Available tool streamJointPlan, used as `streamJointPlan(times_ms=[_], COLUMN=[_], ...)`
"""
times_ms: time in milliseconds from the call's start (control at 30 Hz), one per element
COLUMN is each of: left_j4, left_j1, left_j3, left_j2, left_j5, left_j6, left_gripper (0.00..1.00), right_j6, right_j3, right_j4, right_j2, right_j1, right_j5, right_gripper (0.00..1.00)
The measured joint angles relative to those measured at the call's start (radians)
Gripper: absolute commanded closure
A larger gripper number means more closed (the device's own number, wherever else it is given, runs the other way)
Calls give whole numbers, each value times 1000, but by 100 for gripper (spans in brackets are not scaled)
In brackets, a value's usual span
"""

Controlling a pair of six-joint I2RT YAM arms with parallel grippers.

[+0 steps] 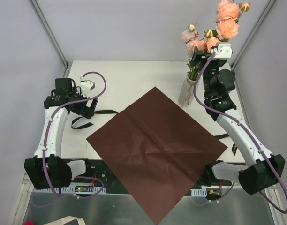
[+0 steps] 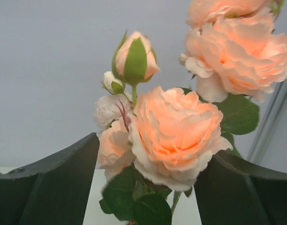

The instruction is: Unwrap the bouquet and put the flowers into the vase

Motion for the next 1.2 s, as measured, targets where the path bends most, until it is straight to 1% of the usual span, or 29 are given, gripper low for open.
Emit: streamJointPlan(times_ms=[33,167,267,300,367,400,433,467,600,700,867,1200], left_j4=[0,-2,-6,-8,-13,-18,-18,-18,-23,-23,-23,-24], left_j1=[0,0,0,0,0,0,0,0,0,0,0,0], left_j3=[0,0,0,0,0,0,0,0,0,0,0,0], left_j2=[-5,-22,-26,-26,-26,-28,-28,-28,-29,-32,-47,-51], left_j5=[0,13,29,34,44,49,50,51,54,57,72,103], left_j6=[0,-2,-13,-16,-19,-20,-20,-20,-21,-22,-24,-69], left_gripper=[1,1,1,1,1,1,1,1,1,1,1,1], right_j6=[6,70,133,156,201,238,240,259,320,353,393,408], right_j3=[12,66,68,68,71,92,95,124,224,168,62,-46], right_j4=[-55,-259,-412,-463,-576,-713,-725,-807,-1020,-1096,-1166,-1180], right_j2=[-21,-101,-192,-220,-266,-280,-279,-259,-150,-126,-183,-326], right_j1=[3,17,35,40,45,45,45,45,44,53,70,70], right_j5=[15,55,78,86,110,142,143,164,188,156,105,5], right_gripper=[16,11,2,3,4,4,4,4,4,4,4,4])
